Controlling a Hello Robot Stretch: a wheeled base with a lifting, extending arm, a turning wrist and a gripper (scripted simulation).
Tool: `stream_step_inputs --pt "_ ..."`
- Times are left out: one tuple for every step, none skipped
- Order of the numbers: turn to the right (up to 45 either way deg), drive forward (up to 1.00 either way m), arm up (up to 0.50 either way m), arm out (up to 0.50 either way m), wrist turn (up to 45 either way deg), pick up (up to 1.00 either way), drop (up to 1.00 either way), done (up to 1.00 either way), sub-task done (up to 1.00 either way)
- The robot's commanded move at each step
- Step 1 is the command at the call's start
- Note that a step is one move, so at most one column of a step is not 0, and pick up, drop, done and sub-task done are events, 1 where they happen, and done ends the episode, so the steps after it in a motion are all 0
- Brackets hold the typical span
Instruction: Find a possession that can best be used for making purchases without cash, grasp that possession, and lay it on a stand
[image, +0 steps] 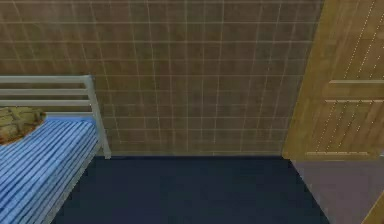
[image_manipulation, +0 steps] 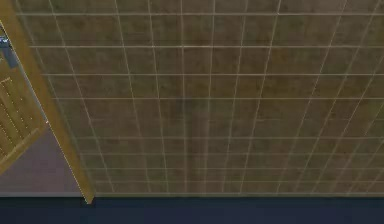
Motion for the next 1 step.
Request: stream_step_inputs --pt "33.0 0.0 0.0 0.0 0.0 0.0 0.0 0.0 0.0"
